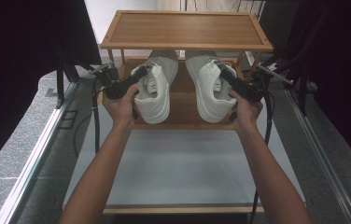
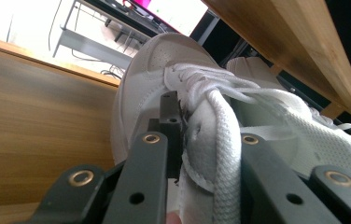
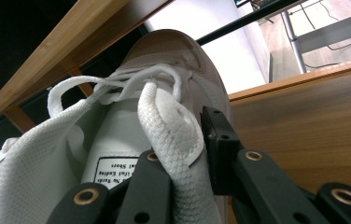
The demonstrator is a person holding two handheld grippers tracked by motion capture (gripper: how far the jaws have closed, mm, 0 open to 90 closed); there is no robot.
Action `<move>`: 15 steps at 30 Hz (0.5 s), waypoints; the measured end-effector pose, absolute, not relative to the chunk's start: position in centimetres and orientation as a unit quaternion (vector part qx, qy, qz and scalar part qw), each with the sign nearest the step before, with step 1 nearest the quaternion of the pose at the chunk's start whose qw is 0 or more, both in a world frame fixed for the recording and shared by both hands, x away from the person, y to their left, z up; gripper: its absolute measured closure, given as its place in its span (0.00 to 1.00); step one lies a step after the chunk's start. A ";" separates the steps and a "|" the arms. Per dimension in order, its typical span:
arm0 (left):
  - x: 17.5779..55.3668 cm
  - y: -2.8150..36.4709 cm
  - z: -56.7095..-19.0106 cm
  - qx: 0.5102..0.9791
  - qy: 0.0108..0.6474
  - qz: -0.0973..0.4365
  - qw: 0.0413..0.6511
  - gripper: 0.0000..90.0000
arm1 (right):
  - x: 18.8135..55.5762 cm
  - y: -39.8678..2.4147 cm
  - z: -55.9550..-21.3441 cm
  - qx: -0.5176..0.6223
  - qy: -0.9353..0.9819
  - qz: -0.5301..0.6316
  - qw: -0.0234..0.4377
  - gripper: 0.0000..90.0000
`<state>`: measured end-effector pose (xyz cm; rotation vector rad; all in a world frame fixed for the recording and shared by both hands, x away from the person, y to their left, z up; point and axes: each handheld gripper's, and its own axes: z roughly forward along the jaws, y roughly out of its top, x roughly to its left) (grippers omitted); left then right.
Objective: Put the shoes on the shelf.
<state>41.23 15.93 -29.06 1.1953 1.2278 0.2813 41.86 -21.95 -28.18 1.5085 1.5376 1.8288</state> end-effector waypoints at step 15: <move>43.8 13.5 -29.8 0.526 0.554 0.126 0.633 0.90 | 43.9 -21.2 -28.1 0.560 0.525 0.617 0.174 0.88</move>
